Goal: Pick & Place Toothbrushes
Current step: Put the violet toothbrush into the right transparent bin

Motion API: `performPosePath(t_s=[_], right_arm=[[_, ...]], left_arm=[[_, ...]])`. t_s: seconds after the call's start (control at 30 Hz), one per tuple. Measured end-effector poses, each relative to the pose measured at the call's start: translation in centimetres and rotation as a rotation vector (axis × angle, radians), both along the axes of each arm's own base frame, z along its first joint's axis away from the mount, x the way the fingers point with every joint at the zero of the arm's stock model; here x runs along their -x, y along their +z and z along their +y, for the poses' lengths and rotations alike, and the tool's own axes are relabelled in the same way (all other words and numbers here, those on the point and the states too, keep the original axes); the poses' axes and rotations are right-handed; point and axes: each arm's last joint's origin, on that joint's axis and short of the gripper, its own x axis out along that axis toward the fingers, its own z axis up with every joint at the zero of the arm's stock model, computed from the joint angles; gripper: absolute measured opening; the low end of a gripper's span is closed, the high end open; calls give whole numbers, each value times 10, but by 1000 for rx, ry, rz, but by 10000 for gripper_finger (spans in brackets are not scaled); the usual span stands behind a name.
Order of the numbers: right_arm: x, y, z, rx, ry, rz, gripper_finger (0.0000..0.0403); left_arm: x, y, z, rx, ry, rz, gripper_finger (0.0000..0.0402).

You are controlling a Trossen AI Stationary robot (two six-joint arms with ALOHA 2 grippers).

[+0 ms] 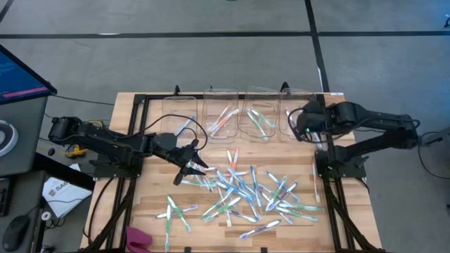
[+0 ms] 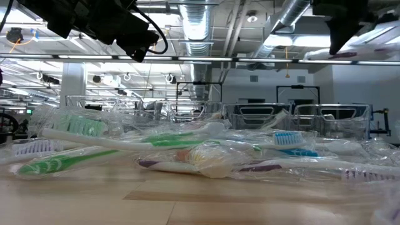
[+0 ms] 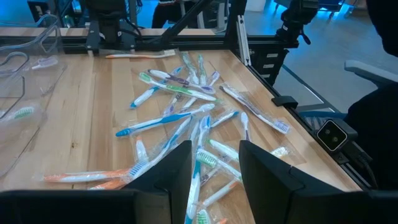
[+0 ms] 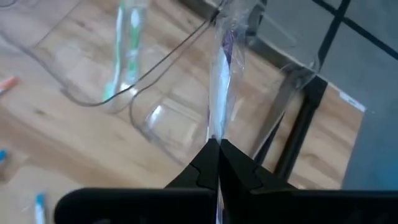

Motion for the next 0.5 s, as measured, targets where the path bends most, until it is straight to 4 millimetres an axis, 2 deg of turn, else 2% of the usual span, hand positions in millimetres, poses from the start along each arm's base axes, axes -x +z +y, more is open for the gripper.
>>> performPosePath(t_s=[0.27,0.5], right_arm=[[-15,-14,-32,52,55,-6,0],[-10,-36,-64,-44,22,-10,0]], left_arm=[[0,0,0,0,0,0,126],[6,-15,0,-2,0,36,126]])
